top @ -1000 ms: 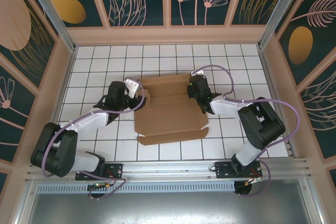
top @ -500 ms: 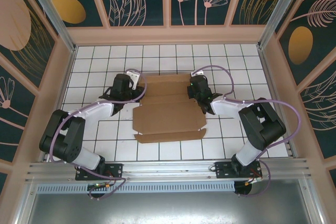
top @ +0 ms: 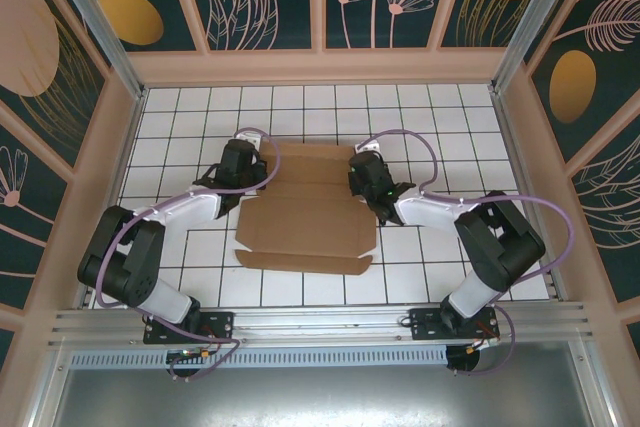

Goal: Fold the paper box

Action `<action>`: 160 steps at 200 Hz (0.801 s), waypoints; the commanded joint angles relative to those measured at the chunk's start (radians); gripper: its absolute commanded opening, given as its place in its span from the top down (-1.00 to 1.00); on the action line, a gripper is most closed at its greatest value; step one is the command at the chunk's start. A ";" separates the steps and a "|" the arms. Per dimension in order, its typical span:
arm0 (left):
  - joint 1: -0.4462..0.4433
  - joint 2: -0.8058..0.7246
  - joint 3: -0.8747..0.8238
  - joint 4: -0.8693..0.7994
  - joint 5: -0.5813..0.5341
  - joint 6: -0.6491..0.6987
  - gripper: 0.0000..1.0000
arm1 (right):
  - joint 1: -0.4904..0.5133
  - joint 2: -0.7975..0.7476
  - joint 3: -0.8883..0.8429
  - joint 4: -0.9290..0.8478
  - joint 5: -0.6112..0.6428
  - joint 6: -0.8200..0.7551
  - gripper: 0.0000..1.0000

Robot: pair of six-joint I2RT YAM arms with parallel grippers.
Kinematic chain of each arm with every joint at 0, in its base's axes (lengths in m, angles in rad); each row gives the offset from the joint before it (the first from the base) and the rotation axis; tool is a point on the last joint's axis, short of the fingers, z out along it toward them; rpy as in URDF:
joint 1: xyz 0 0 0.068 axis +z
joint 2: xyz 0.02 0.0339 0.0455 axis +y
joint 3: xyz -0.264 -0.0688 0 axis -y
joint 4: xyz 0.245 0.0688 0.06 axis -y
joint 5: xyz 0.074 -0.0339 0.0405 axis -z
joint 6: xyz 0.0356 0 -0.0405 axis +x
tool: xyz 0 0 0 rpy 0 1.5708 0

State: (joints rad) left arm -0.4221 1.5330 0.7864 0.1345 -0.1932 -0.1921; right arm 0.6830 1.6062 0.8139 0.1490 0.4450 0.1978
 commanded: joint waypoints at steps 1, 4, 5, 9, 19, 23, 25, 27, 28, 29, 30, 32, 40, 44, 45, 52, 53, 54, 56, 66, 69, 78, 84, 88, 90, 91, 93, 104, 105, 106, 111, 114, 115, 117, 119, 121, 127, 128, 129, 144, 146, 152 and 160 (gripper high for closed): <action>0.005 0.012 0.019 -0.044 -0.157 -0.070 0.87 | 0.006 -0.011 0.050 -0.153 0.173 0.119 1.00; 0.002 0.013 0.019 -0.042 -0.163 -0.071 0.87 | 0.010 -0.005 0.060 -0.166 0.184 0.131 1.00; 0.000 0.012 0.019 -0.041 -0.165 -0.071 0.87 | 0.011 -0.002 0.064 -0.171 0.189 0.135 1.00; -0.008 0.013 0.018 -0.038 -0.172 -0.070 0.87 | 0.016 0.007 0.078 -0.190 0.208 0.152 1.00; -0.024 0.014 0.018 -0.032 -0.196 -0.067 0.88 | 0.033 0.035 0.107 -0.230 0.260 0.186 1.00; -0.031 0.015 0.018 -0.031 -0.204 -0.067 0.89 | 0.038 0.042 0.116 -0.239 0.274 0.194 1.00; -0.034 0.016 0.018 -0.030 -0.208 -0.068 0.89 | 0.044 0.049 0.123 -0.249 0.286 0.202 1.00; -0.036 0.016 0.018 -0.031 -0.212 -0.069 0.89 | 0.045 0.051 0.125 -0.253 0.292 0.205 1.00; -0.036 0.016 0.019 -0.031 -0.214 -0.071 0.89 | 0.049 0.057 0.128 -0.259 0.301 0.211 1.00; -0.037 0.017 0.019 -0.032 -0.215 -0.072 0.89 | 0.049 0.057 0.128 -0.259 0.301 0.211 1.00; -0.038 0.017 0.019 -0.032 -0.217 -0.074 0.89 | 0.050 0.058 0.131 -0.263 0.304 0.215 1.00; -0.040 0.019 0.020 -0.033 -0.220 -0.076 0.90 | 0.053 0.064 0.136 -0.268 0.311 0.222 1.00; -0.043 0.021 0.023 -0.040 -0.237 -0.087 0.91 | 0.064 0.081 0.153 -0.297 0.339 0.251 1.00; -0.044 0.022 0.026 -0.043 -0.246 -0.095 0.91 | 0.068 0.089 0.161 -0.311 0.349 0.266 1.00; -0.044 0.022 0.026 -0.044 -0.247 -0.095 0.92 | 0.069 0.091 0.164 -0.318 0.352 0.273 1.00; -0.046 0.022 0.028 -0.048 -0.258 -0.106 0.93 | 0.074 0.099 0.172 -0.333 0.361 0.293 1.00; -0.046 0.022 0.028 -0.049 -0.259 -0.107 0.93 | 0.074 0.101 0.172 -0.336 0.362 0.294 1.00; -0.047 0.022 0.028 -0.050 -0.260 -0.108 0.93 | 0.076 0.103 0.174 -0.338 0.362 0.300 1.00; -0.047 0.023 0.028 -0.050 -0.262 -0.110 0.93 | 0.076 0.103 0.175 -0.339 0.362 0.302 1.00; -0.046 0.024 0.028 -0.049 -0.264 -0.127 0.94 | 0.079 0.108 0.172 -0.340 0.355 0.316 1.00; -0.047 0.025 0.027 -0.045 -0.258 -0.129 0.93 | 0.079 0.108 0.170 -0.340 0.350 0.320 1.00; -0.046 0.026 0.019 -0.026 -0.222 -0.135 0.88 | 0.079 0.111 0.164 -0.338 0.341 0.329 1.00; -0.047 0.027 0.010 -0.008 -0.194 -0.145 0.82 | 0.077 0.114 0.160 -0.331 0.337 0.328 1.00; -0.047 0.027 0.004 0.005 -0.173 -0.153 0.80 | 0.077 0.115 0.157 -0.324 0.332 0.325 1.00; -0.046 0.027 -0.001 0.012 -0.161 -0.157 0.78 | 0.076 0.115 0.154 -0.321 0.330 0.322 1.00; -0.046 0.027 -0.003 0.016 -0.156 -0.159 0.78 | 0.076 0.115 0.152 -0.318 0.330 0.321 1.00; -0.046 0.026 -0.007 0.026 -0.148 -0.162 0.76 | 0.076 0.115 0.149 -0.313 0.328 0.319 1.00; -0.046 0.019 -0.039 0.072 -0.114 -0.184 0.74 | 0.072 0.110 0.124 -0.272 0.306 0.294 1.00; -0.046 0.017 -0.043 0.077 -0.111 -0.185 0.73 | 0.072 0.110 0.124 -0.272 0.306 0.294 1.00; -0.046 0.016 -0.046 0.081 -0.109 -0.188 0.73 | 0.071 0.108 0.122 -0.268 0.302 0.291 1.00; -0.046 0.009 -0.061 0.102 -0.103 -0.197 0.73 | 0.069 0.103 0.104 -0.242 0.291 0.278 1.00; -0.046 0.006 -0.073 0.109 -0.100 -0.201 0.72 | 0.067 0.099 0.096 -0.229 0.284 0.274 1.00; -0.046 0.004 -0.075 0.113 -0.099 -0.202 0.72 | 0.067 0.098 0.093 -0.224 0.282 0.272 1.00; -0.047 0.001 -0.082 0.120 -0.097 -0.206 0.72 | 0.066 0.096 0.088 -0.215 0.275 0.266 1.00; -0.046 0.000 -0.086 0.127 -0.096 -0.207 0.72 | 0.065 0.092 0.080 -0.202 0.267 0.259 1.00; -0.046 -0.003 -0.093 0.136 -0.093 -0.209 0.72 | 0.063 0.090 0.074 -0.190 0.257 0.252 1.00; -0.046 -0.009 -0.106 0.154 -0.083 -0.215 0.72 | 0.057 0.081 0.051 -0.150 0.223 0.229 1.00; -0.046 -0.011 -0.109 0.158 -0.081 -0.216 0.72 | 0.057 0.080 0.046 -0.145 0.218 0.226 1.00; -0.046 -0.012 -0.111 0.161 -0.079 -0.217 0.71 | 0.056 0.077 0.044 -0.140 0.213 0.223 1.00; -0.047 -0.016 -0.124 0.171 -0.056 -0.222 0.66 | 0.043 0.058 0.007 -0.085 0.164 0.207 1.00; -0.046 -0.015 -0.123 0.169 -0.055 -0.223 0.65 | 0.041 0.056 0.003 -0.080 0.159 0.204 1.00; -0.046 -0.017 -0.127 0.164 -0.059 -0.228 0.61 | 0.037 0.050 -0.006 -0.066 0.144 0.196 1.00; -0.046 -0.021 -0.129 0.159 -0.065 -0.231 0.47 | 0.033 0.044 -0.013 -0.054 0.127 0.190 0.98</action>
State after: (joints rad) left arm -0.4778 1.5230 0.6918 0.2924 -0.2771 -0.3702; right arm 0.7551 1.6611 0.8650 0.0776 0.6285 0.4152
